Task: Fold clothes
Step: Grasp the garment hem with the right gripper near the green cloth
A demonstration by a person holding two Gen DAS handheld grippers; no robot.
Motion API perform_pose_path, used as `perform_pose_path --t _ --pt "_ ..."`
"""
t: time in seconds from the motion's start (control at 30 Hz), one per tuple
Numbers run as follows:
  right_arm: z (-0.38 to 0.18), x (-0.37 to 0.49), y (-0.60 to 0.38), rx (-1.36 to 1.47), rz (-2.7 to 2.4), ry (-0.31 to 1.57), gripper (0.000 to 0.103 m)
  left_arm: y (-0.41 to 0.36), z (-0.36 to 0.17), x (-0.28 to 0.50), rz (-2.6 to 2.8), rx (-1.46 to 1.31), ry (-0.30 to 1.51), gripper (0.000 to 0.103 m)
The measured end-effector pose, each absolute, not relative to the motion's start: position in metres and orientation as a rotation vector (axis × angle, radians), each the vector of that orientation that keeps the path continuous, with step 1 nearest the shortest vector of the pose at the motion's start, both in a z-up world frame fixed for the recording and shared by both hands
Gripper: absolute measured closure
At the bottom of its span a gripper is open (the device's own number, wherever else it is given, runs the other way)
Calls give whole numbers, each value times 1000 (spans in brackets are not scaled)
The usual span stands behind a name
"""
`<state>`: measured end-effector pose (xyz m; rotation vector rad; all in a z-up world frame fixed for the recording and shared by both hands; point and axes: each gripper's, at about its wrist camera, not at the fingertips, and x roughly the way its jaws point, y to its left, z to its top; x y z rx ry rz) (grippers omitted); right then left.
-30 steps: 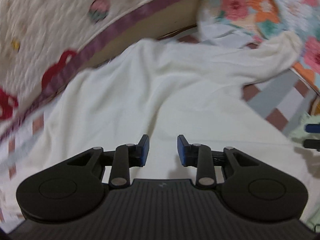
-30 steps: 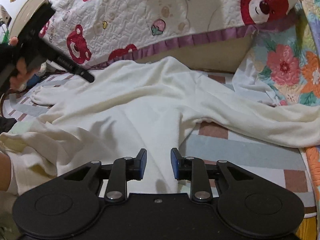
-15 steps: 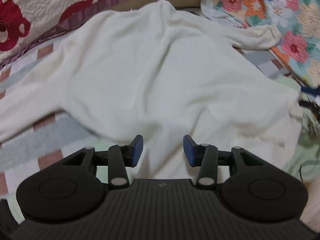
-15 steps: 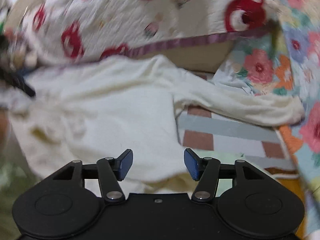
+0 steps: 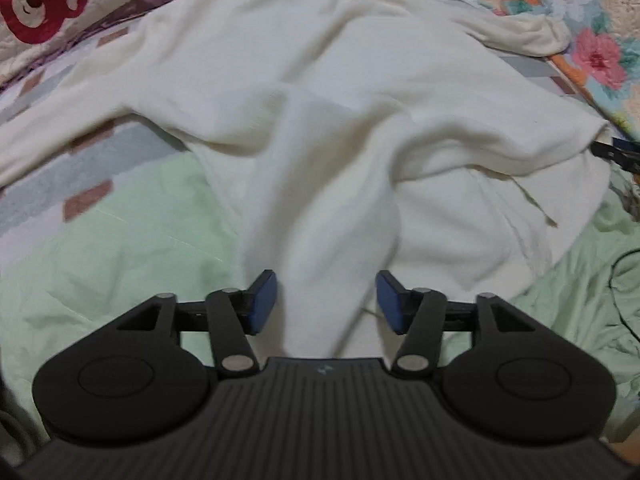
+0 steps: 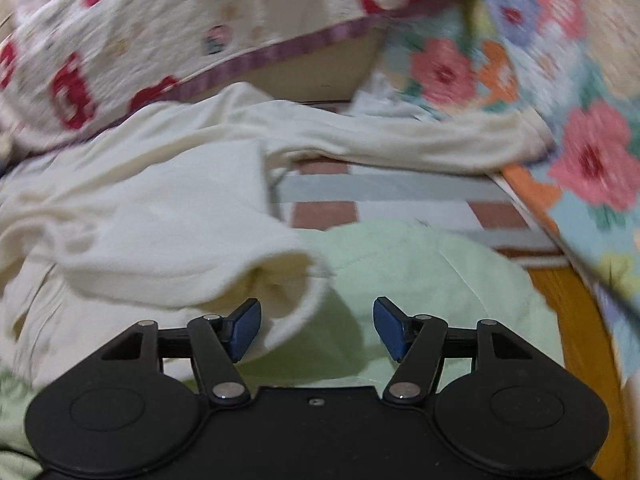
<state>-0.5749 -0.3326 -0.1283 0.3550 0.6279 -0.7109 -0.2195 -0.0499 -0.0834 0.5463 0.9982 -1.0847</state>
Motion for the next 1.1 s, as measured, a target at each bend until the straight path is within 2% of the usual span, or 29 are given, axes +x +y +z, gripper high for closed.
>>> perform_pose_path --t 0.13,0.17,0.23,0.3,0.33,0.37,0.4,0.57,0.73,0.83,0.9,0.93,0.97,1.1 --pt "-128 -572 -336 376 -655 580 37 -63 -100 -234 -1025 720 875 36" --pt "-128 -567 -335 369 -625 590 54 -67 -105 -233 -980 744 877 35" --pt "-127 -558 -335 359 -568 609 81 -76 -118 -228 -879 801 900 31" --pt "-129 -550 -338 383 -540 621 83 -80 -123 -224 -868 820 895 30" --pt "-126 -548 -338 371 -544 611 97 -79 -122 -222 -882 806 887 41" --pt "-119 -549 -335 341 -555 594 97 -75 -117 -220 -887 785 880 86" --pt "-110 -550 -332 311 -567 575 97 -68 -109 -218 -865 766 869 97" --pt "-54 -589 -300 195 -665 441 99 -19 -49 -207 -722 572 784 98" --pt "-103 -596 -304 277 -767 547 100 -6 -57 -200 -712 456 871 97" --pt "-110 -595 -307 312 -767 545 99 -14 -71 -206 -706 512 881 87" --pt "-110 -595 -308 313 -765 539 99 -15 -82 -211 -692 551 901 69" --pt "-111 -595 -309 313 -764 536 99 -15 -85 -212 -681 569 901 57" --pt "-111 -595 -309 314 -763 533 99 -14 -86 -213 -669 587 898 53" --pt "-112 -596 -309 328 -758 521 98 -15 -92 -215 -653 606 953 49"
